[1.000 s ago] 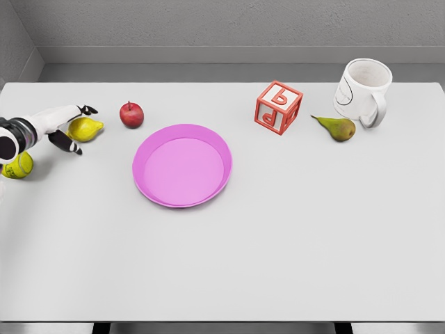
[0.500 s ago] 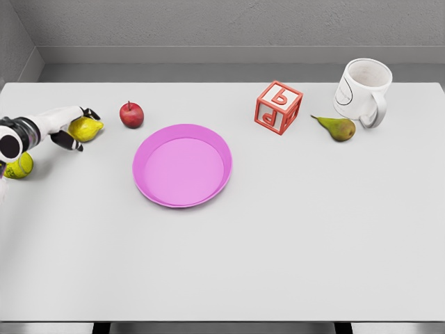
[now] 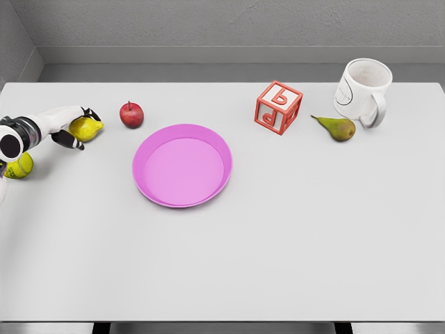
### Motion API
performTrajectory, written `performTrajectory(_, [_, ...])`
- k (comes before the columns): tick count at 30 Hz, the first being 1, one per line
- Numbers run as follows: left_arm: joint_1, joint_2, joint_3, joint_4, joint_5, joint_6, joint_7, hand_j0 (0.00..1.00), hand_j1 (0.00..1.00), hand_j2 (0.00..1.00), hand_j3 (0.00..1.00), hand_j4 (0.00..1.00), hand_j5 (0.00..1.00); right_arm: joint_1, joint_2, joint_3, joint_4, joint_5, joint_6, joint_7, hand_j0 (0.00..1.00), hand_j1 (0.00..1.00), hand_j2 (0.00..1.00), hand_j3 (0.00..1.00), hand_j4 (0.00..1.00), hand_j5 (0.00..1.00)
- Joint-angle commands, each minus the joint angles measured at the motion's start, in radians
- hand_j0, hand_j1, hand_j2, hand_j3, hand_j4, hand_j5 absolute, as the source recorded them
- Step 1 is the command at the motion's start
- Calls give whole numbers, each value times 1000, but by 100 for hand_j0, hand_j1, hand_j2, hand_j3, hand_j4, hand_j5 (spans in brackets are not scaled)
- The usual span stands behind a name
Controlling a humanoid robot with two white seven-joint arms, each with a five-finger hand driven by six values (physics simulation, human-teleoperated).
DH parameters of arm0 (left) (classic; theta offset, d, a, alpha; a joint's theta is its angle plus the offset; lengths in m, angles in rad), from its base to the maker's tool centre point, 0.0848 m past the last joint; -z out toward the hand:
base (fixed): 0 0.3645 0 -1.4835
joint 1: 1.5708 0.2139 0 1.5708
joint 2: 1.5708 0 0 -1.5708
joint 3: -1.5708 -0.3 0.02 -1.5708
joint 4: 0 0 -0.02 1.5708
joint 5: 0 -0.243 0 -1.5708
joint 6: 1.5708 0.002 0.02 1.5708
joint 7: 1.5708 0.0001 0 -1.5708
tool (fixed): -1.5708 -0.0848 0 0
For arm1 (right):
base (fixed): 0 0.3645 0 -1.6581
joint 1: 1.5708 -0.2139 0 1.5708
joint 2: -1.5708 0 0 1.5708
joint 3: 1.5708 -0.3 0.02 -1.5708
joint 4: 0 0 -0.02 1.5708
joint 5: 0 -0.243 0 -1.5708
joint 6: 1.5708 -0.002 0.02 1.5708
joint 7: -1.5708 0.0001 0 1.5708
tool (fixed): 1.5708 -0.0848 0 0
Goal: Put the lemon on the plate with left arm
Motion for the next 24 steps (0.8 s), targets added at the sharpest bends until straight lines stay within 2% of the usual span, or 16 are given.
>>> performTrajectory(1, [0, -1, -1, -1, 2, 0, 0, 72, 72, 72, 72, 72, 72, 0, 0, 1, 0, 0, 0, 1, 100, 100, 100, 100, 100, 100])
performTrajectory(6, [0, -4, -1, -1, 2, -2, 0, 63, 63, 63, 63, 63, 63, 0, 0, -1, 0, 0, 0, -1, 100, 100, 100, 100, 100, 100])
performTrajectory(24, [-6, -5, 1, -24, 10, 0, 0, 59, 59, 59, 59, 59, 59, 0, 0, 1, 0, 0, 0, -1, 100, 100, 100, 100, 100, 100])
